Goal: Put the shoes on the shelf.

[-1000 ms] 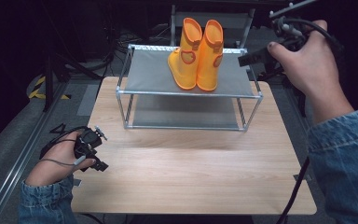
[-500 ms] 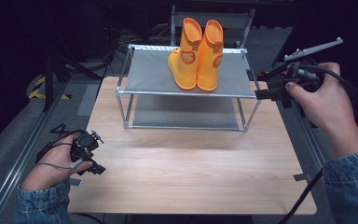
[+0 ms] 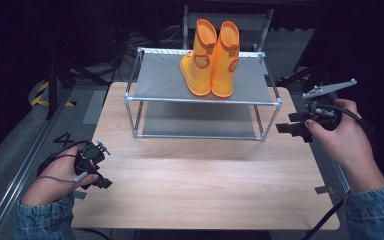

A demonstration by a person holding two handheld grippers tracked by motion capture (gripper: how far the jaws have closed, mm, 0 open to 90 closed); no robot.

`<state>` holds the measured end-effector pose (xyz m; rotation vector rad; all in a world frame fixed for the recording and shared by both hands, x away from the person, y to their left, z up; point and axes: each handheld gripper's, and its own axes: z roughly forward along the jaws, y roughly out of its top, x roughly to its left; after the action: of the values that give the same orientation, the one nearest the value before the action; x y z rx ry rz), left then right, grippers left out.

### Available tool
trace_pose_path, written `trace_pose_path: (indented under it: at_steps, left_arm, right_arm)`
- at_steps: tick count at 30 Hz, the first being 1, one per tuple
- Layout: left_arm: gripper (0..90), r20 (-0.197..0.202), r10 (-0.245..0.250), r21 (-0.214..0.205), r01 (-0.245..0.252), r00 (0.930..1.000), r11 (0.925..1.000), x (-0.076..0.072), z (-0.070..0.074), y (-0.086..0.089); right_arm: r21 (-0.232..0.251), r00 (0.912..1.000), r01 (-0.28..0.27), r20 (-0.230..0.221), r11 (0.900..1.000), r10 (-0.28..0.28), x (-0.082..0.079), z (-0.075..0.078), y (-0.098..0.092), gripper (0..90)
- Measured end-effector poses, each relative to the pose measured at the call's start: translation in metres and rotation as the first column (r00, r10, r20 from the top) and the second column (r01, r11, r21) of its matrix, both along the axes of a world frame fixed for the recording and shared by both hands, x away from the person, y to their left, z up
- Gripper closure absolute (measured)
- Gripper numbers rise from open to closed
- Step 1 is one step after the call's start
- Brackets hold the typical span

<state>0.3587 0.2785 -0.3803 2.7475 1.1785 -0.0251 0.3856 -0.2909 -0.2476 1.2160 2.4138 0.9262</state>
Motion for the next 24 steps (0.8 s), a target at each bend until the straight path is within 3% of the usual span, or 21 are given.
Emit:
trace_pose_path:
  at_steps: [7, 9, 14, 20, 24]
  left_arm:
    - [26.4, 0.003, -0.005, -0.018, 0.005, 1.0, 0.9998, -0.001, 0.001, -0.001]
    - [26.4, 0.016, -0.01, -0.001, 0.01, 0.9998, 1.0, 0.0, 0.001, 0.0]
    - [26.4, -0.002, -0.005, -0.008, 0.005, 1.0, 1.0, 0.0, 0.0, -0.001]
    - [26.5, -0.007, -0.008, -0.001, 0.008, 0.9999, 1.0, 0.001, -0.002, -0.003]
    - [26.3, -0.007, -0.017, 0.009, 0.017, 0.9998, 0.9998, 0.001, -0.002, -0.003]
  right_arm:
    - [-0.02, 0.9999, 0.006, -0.013, 0.9998, -0.006, -0.005, -0.036, -0.008, 37.0]
    - [-0.029, 0.9997, 0.005, -0.023, 0.9996, -0.006, -0.007, -0.048, -0.01, 37.0]
    - [-0.03, 0.9993, 0.01, -0.035, 0.9995, -0.011, -0.009, -0.071, -0.015, 37.1]
    - [-0.084, 0.9978, 0.018, -0.062, 0.9963, -0.023, -0.011, -0.105, -0.021, 37.7]
    - [-0.061, 0.9953, 0.029, -0.09, 0.9977, -0.034, -0.011, -0.124, -0.023, 37.6]
